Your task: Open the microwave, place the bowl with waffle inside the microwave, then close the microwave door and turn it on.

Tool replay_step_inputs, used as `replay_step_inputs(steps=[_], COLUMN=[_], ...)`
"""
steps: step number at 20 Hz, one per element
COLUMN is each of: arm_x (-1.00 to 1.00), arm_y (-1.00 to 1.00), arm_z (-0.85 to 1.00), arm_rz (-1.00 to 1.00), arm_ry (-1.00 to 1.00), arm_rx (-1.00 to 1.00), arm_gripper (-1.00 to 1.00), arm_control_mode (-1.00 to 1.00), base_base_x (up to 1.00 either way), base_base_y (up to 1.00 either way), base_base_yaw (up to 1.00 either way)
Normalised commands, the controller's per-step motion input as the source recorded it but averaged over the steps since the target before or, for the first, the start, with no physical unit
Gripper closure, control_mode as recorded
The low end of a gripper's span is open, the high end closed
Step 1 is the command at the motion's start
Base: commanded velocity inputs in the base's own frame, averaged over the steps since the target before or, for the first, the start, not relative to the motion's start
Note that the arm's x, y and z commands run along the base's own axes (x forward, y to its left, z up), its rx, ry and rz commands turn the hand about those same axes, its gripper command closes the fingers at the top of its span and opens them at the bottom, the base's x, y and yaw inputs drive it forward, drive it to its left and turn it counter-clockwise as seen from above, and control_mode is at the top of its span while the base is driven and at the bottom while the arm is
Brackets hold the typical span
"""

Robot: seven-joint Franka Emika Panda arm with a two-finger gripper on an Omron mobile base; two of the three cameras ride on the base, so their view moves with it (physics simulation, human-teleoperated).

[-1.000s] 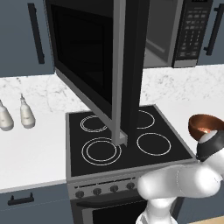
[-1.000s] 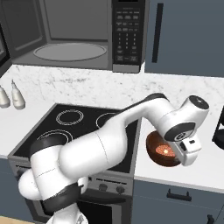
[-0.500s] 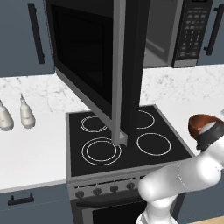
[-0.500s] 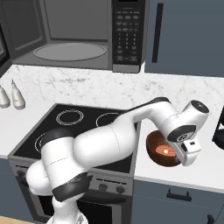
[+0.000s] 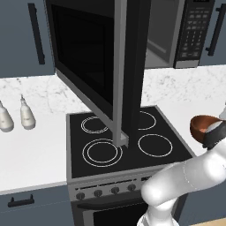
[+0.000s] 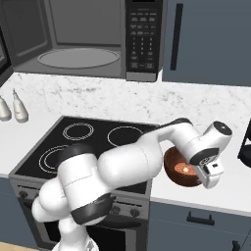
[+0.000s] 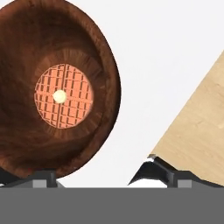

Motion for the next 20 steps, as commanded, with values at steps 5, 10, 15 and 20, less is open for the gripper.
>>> replay_step_inputs(steps=[5, 10, 15, 20], arm_x=[0.30, 0.21, 0.07, 0.00], arm_y=[-0.27, -0.15, -0.08, 0.04], arm_z=[-0.24, -0.32, -0.31, -0.34], arm_rz=[-0.01, 0.00, 0.00, -0.01], arm_ry=[0.00, 0.00, 0.00, 0.00], arm_rx=[0.04, 0.02, 0.00, 0.00], arm_gripper=[-1.00, -1.00, -1.00, -1.00], arm_control_mode=[-1.00, -1.00, -1.00, -1.00], base_base_x=[0.00, 0.00, 0.00, 0.00], base_base_y=[0.00, 0.00, 0.00, 0.00], base_base_yaw=[0.00, 0.00, 0.00, 0.00])
